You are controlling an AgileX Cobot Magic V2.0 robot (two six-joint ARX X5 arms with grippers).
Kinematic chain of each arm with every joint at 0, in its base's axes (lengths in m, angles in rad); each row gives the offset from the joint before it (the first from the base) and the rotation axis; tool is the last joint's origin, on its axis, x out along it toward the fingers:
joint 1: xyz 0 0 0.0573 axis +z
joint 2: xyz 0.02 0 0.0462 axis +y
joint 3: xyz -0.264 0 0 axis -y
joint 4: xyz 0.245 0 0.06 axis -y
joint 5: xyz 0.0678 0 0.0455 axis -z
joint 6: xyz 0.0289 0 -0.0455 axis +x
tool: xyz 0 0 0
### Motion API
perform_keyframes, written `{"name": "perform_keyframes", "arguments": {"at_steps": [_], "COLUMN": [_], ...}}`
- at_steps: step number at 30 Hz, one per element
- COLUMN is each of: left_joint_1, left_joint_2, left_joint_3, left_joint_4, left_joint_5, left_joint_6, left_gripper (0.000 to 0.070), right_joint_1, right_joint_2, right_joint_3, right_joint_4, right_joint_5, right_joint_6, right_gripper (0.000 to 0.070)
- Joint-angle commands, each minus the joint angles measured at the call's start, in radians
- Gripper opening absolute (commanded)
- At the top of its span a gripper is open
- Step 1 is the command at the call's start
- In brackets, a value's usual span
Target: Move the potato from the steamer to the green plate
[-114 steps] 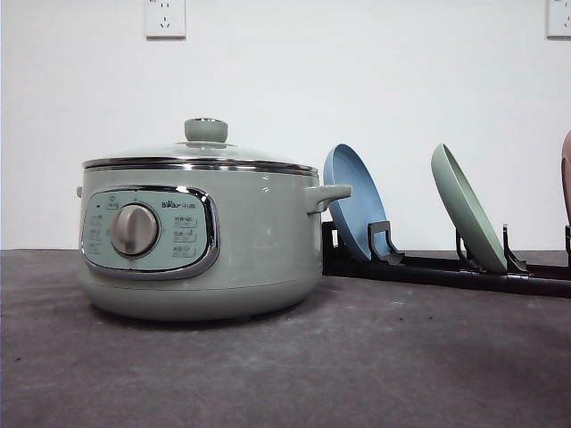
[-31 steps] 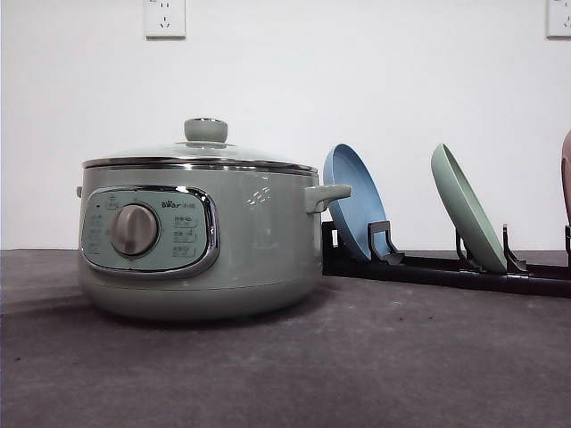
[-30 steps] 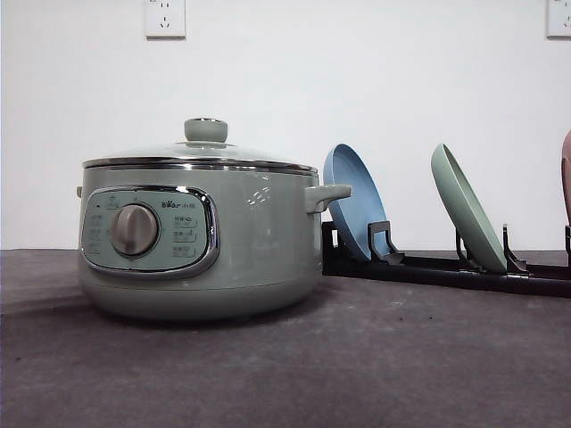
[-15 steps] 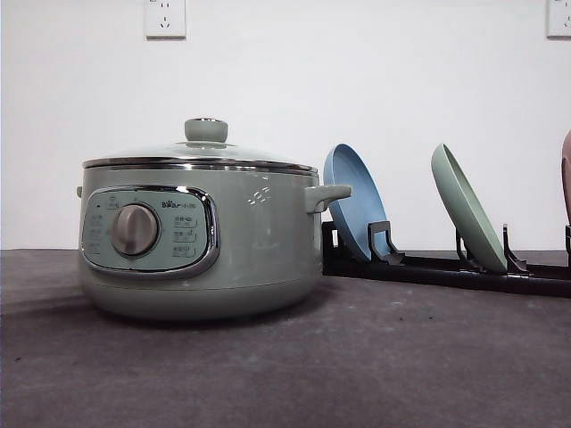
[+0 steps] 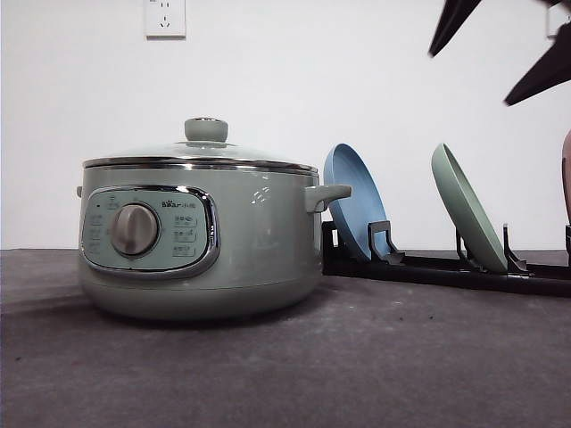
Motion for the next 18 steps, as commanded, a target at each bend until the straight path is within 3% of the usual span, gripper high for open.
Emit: {"name": "perform_keyframes", "arguments": {"at_steps": [1,6,18], "left_joint_1": [-0.005,-0.005,-0.005], "left_joint_2": [0.005,0.005,0.005], "left_joint_3": [0.019,0.019,0.019], "left_joint_4": [0.010,0.010,0.010], "left_joint_5": [0.012,0.012,0.012], "left_joint_6": [0.013,0.013,0.013], "left_gripper": [0.0676,0.0676,0.0676], "right_joint_1": [0.003,-0.009,-0.075], "right_joint_2": [0.062,0.202,0.440], "right_joint_3": [0.054,0.180,0.394], "right_joint_4": [0.026,0.047,0.079], "right_joint_5": [0.021,0.080,0.079], "right_joint_6": [-0.013,-0.012,0.002], "right_gripper": [0.0658,0.0658,0.0657]}}
